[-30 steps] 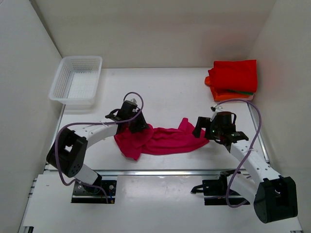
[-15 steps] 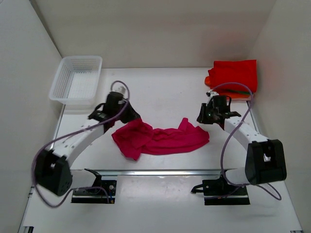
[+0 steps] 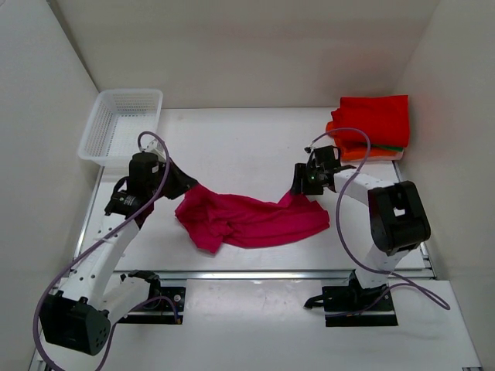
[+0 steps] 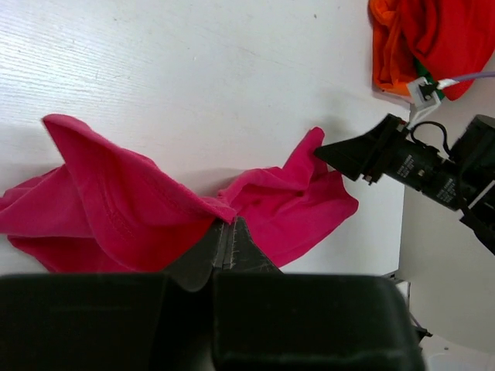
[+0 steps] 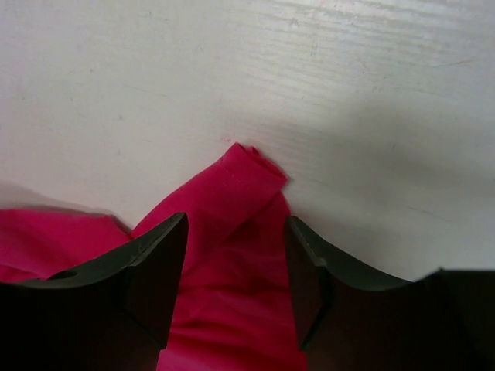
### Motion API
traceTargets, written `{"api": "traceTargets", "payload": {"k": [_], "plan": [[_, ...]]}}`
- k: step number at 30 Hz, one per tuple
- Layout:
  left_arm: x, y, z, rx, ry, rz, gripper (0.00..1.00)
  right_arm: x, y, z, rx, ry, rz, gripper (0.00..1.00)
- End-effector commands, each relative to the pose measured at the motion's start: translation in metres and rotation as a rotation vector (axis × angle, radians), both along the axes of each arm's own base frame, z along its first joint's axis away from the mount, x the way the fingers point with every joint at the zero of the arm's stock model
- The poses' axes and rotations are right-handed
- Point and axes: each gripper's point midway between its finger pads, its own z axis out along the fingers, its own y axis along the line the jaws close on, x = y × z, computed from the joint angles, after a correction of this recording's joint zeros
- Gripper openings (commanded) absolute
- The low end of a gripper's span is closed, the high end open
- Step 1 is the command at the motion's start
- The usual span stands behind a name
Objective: Fold and stack the t-shirts
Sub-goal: Flatten out the tshirt
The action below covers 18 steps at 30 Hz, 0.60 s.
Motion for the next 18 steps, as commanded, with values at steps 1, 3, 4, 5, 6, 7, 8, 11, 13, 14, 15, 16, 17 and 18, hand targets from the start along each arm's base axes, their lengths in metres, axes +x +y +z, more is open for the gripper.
{"api": "traceTargets", "payload": {"k": [1,3,4,5,6,7,8,11,13,14,15,16,17,18], "plan": [[-0.008,-0.003,0.013,-0.021,-0.045,-0.032,0.0,0.025,0.013,0.013,0.042,-0.05,-0.009,0.51],[-0.008,-0.002,0.011,-0.026,-0.044,-0.029,0.0,0.027,0.013,0.007,0.035,-0.038,-0.011,0.5],[-0.008,-0.001,0.01,-0.03,-0.049,-0.026,0.0,0.029,0.011,0.006,0.026,-0.034,-0.022,0.51],[-0.009,-0.001,0.008,-0.028,-0.044,-0.029,0.0,0.03,0.008,0.002,0.018,-0.028,-0.032,0.51],[-0.01,-0.002,0.007,-0.024,-0.041,-0.032,0.0,0.032,0.007,0.001,0.009,-0.035,-0.033,0.51],[-0.011,-0.001,0.006,-0.026,-0.038,-0.033,0.0,0.032,0.007,-0.001,0.008,-0.033,-0.035,0.48],[-0.01,0.0,0.005,-0.018,-0.036,-0.032,0.0,0.038,0.006,0.002,0.018,-0.048,-0.037,0.45],[-0.011,0.002,0.003,-0.024,-0.031,-0.028,0.0,0.047,0.007,0.005,0.066,-0.042,-0.017,0.0],[-0.011,0.004,0.001,-0.021,-0.034,-0.02,0.0,0.054,0.006,0.012,0.064,-0.023,0.005,0.0],[-0.011,0.005,0.002,-0.022,-0.033,-0.022,0.0,0.055,0.007,0.016,0.052,-0.025,0.012,0.0],[-0.01,0.007,0.006,-0.015,-0.051,-0.02,0.0,0.057,0.005,0.022,0.037,-0.031,0.01,0.0],[-0.004,0.011,0.012,-0.007,-0.068,-0.007,0.0,0.061,0.005,0.037,0.028,-0.068,0.019,0.0],[0.006,0.02,0.024,0.021,-0.093,0.002,0.0,0.064,0.007,0.052,0.022,-0.111,0.022,0.0],[0.018,0.029,0.057,0.051,-0.168,0.013,0.0,0.072,0.007,0.079,0.031,-0.168,0.019,0.0]]}}
